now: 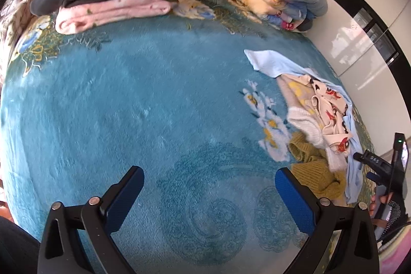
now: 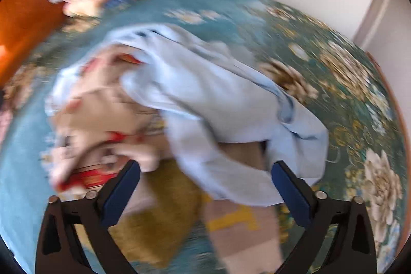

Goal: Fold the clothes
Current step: 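Grasp the light blue T-shirt with the right gripper and lift it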

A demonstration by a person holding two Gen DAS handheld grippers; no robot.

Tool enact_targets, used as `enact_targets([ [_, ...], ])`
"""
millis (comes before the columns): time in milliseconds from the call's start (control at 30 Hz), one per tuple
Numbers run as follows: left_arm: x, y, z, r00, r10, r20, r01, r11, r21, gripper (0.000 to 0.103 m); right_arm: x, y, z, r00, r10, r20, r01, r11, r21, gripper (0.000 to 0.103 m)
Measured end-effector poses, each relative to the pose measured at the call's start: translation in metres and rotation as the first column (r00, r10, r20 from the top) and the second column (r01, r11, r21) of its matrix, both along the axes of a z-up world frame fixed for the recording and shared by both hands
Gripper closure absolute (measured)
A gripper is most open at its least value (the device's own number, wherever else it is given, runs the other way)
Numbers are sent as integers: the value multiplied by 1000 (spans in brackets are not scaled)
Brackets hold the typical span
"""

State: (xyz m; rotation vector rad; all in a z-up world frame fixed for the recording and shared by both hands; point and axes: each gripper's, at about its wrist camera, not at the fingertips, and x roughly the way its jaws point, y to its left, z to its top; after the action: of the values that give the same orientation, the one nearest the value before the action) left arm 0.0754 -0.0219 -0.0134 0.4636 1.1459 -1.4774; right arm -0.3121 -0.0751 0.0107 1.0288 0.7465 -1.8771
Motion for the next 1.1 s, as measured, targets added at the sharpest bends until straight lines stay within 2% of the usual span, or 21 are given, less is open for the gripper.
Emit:
enact_targets([
  [67,-5,1,-1,1000,-18,11,18,1000,6,0,-3,-4,-10,1000,7,14,-7,999,33,28],
  [100,-6,1,0,1000,-22,15,22,1000,8,0,-4,-5,-14,1000,13,23,-14,999,45,30],
  [133,-7,2,0,1000,-23,17,23,1000,8,0,-4,-7,-17,999,22,34,-24,998,51,40],
  [167,-6,2,0,1000,-20,18,20,1000,8,0,-2,-9,-19,999,31,45,-33,998,55,62],
  [233,-3,2,1,1000,-9,14,9,1000,9,0,-2,-13,-19,997,24,73,-29,997,71,87],
  [267,0,3,1,1000,-2,9,2,1000,11,0,-3,-13,-14,997,15,78,-20,998,63,95],
  [367,6,3,0,1000,13,-12,-12,1000,18,0,-6,-10,19,998,11,68,-10,1000,-23,96],
  [500,6,3,2,999,-3,-34,3,1000,16,0,-4,1,98,995,76,59,-63,978,-200,97],
  [567,6,4,5,999,-11,-44,11,1000,6,0,3,10,140,991,125,52,-105,952,-289,97],
  [700,14,8,12,997,4,-76,-6,1000,-17,0,42,42,213,958,274,80,-210,867,-451,97],
  [767,22,10,15,995,28,-93,-30,999,-23,0,67,58,233,925,370,91,-278,818,-504,97],
  [900,42,15,22,988,91,-123,-97,994,-41,0,131,82,251,819,559,133,-404,725,-557,97],
  [967,48,18,23,986,111,-128,-117,992,-44,0,161,85,245,771,613,173,-441,709,-550,97],
  [1100,56,22,25,982,133,-135,-139,990,-37,0,213,68,216,649,670,360,-426,712,-559,97],
])
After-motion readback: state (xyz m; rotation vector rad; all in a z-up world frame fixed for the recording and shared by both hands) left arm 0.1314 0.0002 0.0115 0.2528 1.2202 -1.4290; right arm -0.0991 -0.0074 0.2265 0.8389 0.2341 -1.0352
